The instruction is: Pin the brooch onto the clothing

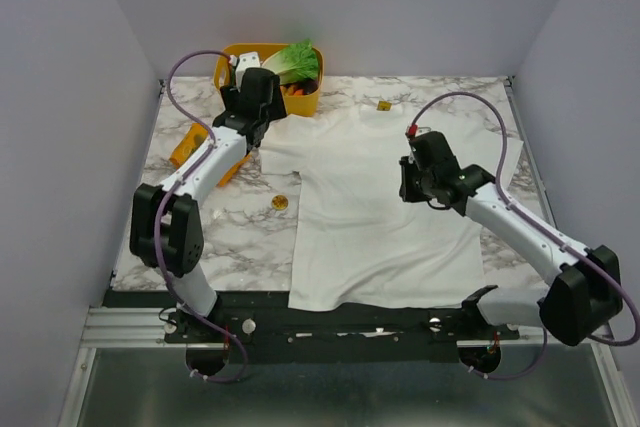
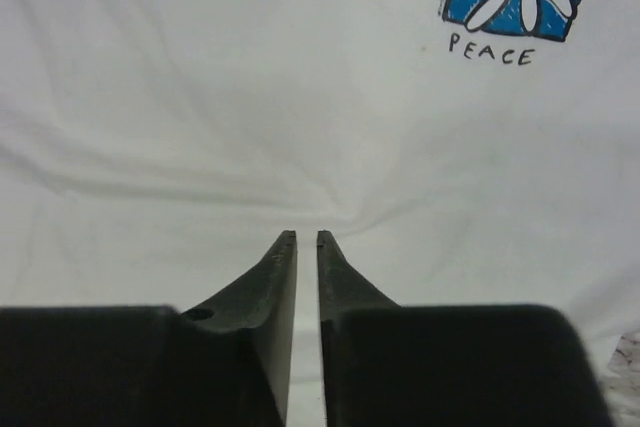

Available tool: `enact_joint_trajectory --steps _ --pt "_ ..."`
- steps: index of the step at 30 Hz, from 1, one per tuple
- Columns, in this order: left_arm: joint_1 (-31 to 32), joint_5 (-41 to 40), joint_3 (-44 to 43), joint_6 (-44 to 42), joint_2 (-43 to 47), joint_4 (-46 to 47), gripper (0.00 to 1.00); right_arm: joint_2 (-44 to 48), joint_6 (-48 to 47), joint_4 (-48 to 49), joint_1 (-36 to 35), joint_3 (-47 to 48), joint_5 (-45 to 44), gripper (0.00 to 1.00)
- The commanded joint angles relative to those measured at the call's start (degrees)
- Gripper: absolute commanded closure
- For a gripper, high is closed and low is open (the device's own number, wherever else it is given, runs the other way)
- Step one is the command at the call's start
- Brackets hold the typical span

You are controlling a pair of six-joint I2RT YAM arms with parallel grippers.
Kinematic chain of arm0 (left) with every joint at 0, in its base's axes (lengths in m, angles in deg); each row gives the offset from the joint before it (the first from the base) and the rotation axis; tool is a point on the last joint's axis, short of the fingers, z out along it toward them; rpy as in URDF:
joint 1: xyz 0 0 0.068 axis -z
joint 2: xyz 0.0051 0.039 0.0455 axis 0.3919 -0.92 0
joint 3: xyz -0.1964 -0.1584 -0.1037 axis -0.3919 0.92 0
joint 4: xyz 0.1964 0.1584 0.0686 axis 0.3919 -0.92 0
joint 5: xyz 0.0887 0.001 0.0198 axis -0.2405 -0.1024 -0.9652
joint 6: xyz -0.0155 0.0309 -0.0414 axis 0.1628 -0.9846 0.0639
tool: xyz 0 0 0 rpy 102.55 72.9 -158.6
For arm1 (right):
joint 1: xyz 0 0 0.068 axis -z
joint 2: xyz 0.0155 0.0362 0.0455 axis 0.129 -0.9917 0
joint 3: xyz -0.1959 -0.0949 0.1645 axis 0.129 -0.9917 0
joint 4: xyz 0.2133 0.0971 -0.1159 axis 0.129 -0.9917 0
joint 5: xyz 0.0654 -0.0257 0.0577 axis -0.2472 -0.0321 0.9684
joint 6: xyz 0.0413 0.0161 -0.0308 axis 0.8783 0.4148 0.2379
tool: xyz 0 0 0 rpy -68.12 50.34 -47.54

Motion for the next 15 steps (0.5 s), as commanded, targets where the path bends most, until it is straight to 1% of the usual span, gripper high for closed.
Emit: enact_joint_trajectory --steps 1,2,3,4,5,6,7,8,10,13,15 --pt "0.99 9.54 7.79 1.08 7.18 2.86 0.07 7.39 0.61 4.21 -0.45 -2.27 4.15 0.58" --pt "0.99 12.52 12.07 1.60 10.24 3.39 0.08 8.89 0.44 4.92 -0.54 -2.72 5.04 0.49" --pt "0.90 14.81 14.47 1.78 11.92 4.18 0.08 10.13 0.26 5.71 -0.54 -3.42 6.18 0.40" --pt "0.90 16.49 17.01 1.87 13.51 6.28 0.08 12.66 0.09 7.72 -0.54 -4.03 9.49 0.24" --pt "0.90 17.81 21.83 1.96 16.92 7.26 0.08 13.91 -0.26 9.04 -0.54 -5.87 11.44 0.16" --pt "0.90 19.74 24.14 2.92 18.60 8.05 0.08 15.05 -0.70 10.54 -0.54 -6.93 13.46 0.08" --pt "0.64 20.71 26.07 3.36 20.10 9.01 0.08 16.28 -0.88 13.94 -0.54 -7.98 17.83 0.01" --pt "0.55 21.59 29.14 3.89 22.64 8.76 0.08 18.03 -0.88 15.63 -0.54 -10.00 19.35 0.00" --pt "0.03 23.79 31.79 5.47 24.85 8.41 0.08 19.01 -0.35 20.19 -0.54 -11.59 23.91 0.00" --pt "-0.33 24.41 35.05 6.97 27.93 6.66 0.08 17.18 0.70 24.07 -0.54 -12.39 27.70 0.00" --pt "-0.68 24.85 36.81 7.14 29.25 6.39 0.08 13.15 1.75 25.57 -0.54 -11.43 29.21 0.00"
